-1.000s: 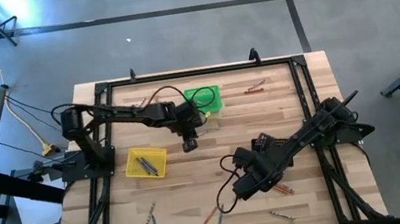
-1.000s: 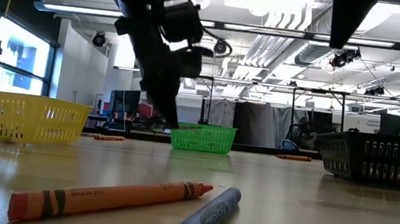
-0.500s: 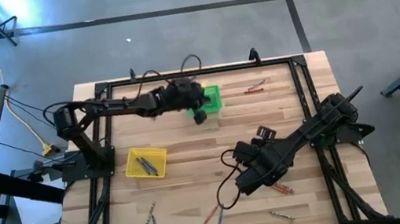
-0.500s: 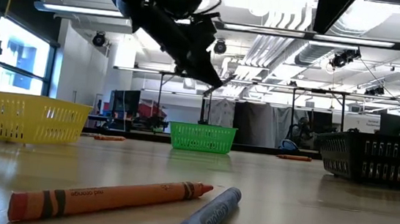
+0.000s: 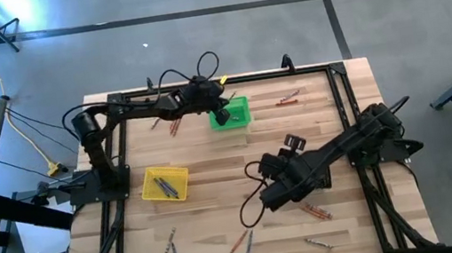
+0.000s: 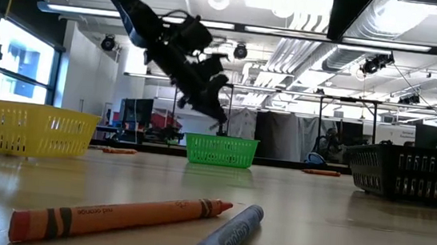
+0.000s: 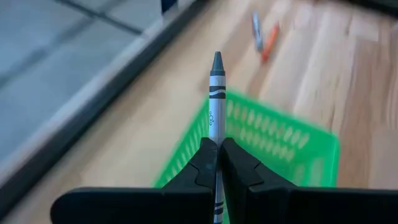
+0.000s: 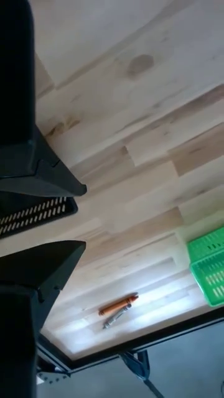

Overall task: Sort crayons
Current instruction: Put the gray crayon into the green basket

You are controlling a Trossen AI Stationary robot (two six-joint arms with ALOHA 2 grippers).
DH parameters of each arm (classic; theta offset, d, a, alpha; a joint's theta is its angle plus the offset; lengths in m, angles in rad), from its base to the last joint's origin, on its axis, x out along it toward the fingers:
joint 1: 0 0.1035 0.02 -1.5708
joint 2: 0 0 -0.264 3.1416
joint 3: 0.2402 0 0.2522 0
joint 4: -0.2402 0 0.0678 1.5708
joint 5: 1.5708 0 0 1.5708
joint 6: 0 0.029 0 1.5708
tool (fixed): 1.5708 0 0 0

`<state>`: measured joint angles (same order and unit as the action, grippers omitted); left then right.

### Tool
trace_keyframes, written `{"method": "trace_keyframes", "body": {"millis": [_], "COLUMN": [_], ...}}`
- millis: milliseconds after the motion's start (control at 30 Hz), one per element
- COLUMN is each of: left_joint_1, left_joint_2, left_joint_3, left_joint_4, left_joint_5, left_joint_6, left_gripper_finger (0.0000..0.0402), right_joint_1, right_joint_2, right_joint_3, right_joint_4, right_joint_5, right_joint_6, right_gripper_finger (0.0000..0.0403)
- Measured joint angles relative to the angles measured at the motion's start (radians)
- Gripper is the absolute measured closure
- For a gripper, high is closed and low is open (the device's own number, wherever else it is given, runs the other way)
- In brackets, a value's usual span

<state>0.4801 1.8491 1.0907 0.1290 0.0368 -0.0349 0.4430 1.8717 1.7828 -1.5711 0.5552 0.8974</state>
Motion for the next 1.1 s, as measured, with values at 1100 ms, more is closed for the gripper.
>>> {"method": "trace_keyframes", "body": {"millis": [1100], "left_joint_1": [-0.128], "left_joint_2": [-0.066], "left_joint_3": [0.033], "left_joint_4": [-0.183], "left_joint_5": [0.555], "left_joint_6": [0.069], "left_gripper_finger": [0.0309], "right_joint_1": [-0.017], "right_joint_2": [0.0], "right_joint_3": [0.0], "right_joint_4": [0.0], "right_joint_5": [-0.068], "right_joint_6": [0.032], "right_gripper_finger": [0.0285]}}
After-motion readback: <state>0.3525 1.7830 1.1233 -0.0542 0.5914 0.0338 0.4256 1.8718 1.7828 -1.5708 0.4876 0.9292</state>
